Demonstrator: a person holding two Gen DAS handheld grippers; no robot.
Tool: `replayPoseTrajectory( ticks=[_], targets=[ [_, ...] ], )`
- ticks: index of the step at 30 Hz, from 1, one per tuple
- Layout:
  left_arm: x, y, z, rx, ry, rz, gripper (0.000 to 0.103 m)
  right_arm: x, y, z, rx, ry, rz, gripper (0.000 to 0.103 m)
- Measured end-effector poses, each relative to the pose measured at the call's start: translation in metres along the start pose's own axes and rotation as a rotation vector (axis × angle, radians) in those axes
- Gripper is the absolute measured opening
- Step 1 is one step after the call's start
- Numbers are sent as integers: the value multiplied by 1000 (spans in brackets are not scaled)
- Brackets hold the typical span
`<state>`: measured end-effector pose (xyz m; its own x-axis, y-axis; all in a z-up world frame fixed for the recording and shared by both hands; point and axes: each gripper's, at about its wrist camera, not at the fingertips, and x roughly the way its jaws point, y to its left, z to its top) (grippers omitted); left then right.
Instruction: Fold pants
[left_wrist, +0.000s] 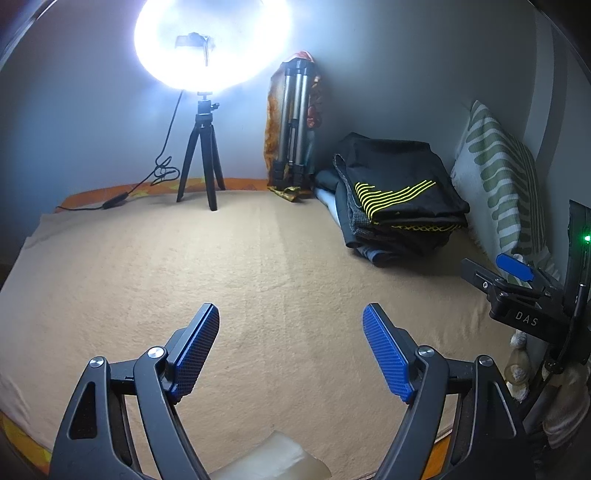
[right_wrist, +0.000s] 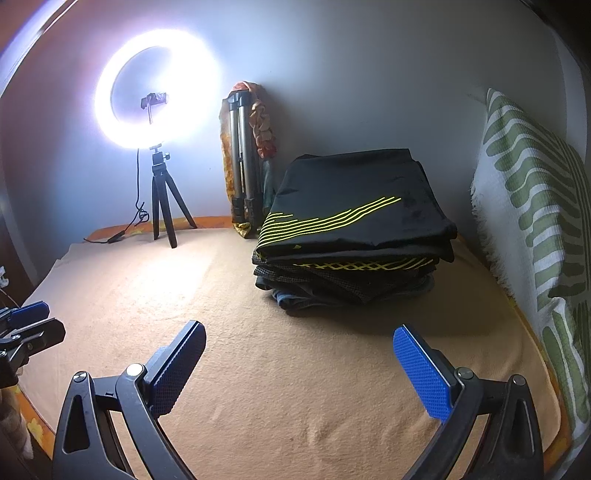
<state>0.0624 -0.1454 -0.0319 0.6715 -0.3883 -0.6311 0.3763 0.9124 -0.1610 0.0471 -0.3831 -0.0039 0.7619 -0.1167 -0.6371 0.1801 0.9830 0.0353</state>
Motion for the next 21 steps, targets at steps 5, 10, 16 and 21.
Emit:
replayPoseTrajectory(
  ticks=[5, 10, 16, 21],
  targets=[
    [0, -3, 0, 16, 1, 8, 80, 0, 0, 0, 0, 0, 0, 103],
    [0, -4, 0, 22, -4, 5, 81, 0, 0, 0, 5, -2, -1, 103],
    [-1, -4, 0, 17, -7, 9, 81, -1, -1, -2, 12, 3, 6, 103],
    [-1, -4, 0, 16, -9, 9, 81, 0, -2, -1, 15, 4, 7, 103]
  ],
)
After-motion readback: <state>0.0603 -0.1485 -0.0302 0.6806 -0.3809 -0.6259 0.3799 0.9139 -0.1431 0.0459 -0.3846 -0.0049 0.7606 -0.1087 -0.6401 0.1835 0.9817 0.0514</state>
